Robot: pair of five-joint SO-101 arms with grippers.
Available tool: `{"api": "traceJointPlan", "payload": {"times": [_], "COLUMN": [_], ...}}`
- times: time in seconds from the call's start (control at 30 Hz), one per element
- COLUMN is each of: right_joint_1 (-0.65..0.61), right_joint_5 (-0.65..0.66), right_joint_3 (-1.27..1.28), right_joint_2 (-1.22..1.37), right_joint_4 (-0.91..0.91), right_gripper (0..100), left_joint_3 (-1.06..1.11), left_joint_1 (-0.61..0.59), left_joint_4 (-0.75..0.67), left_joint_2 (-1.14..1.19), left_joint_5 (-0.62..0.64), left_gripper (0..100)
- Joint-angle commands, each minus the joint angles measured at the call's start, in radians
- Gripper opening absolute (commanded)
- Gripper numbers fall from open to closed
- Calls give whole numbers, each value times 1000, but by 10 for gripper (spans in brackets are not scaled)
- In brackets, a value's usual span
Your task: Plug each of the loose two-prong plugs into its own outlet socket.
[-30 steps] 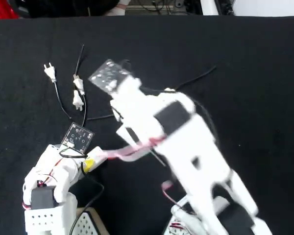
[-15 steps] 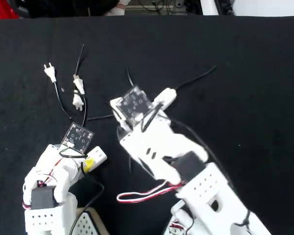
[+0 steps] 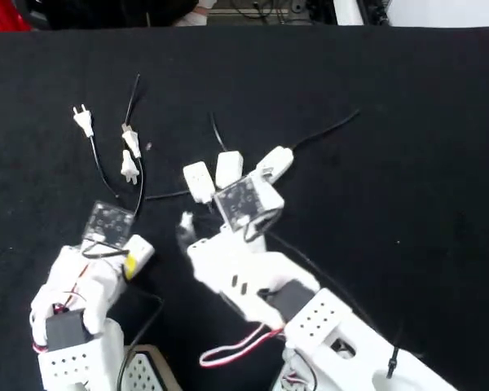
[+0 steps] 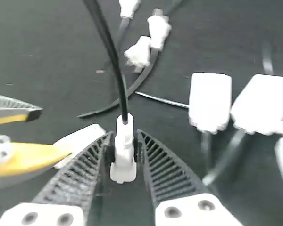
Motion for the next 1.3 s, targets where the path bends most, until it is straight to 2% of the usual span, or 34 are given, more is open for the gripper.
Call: {"api": "traceJointPlan", "payload": {"times": [0.0,0.17,0.37,0.47,0.6,0.77,0.93,1.07,1.27], "right_joint_1": [-63,-87,-115,-133,-135,-190,-201,-201,-180], "right_joint_5": [-15,-17,-18,-81,-137,-141,-126,-106,-104], "right_joint_3": [-1,-18,-68,-104,-206,-266,-269,-260,-249], "right_joint_2": [-22,-22,-21,22,206,532,739,739,736], "right_joint_4": [-55,-57,-54,-57,-78,-367,-491,-506,-516], "right_gripper": [14,14,13,13,12,12,12,12,12], "left_joint_3": [-62,-157,-173,-193,-220,-196,-139,-127,-120], "left_joint_1": [-47,-45,-84,-166,-332,-450,-452,-447,-363], "left_joint_4": [14,117,63,28,20,20,-5,-15,-8], "left_joint_2": [-3,-6,-6,-6,-6,-6,-6,-6,-5], "left_joint_5": [71,81,183,262,338,336,272,269,267], "left_gripper": [257,256,256,256,256,256,256,256,256]}}
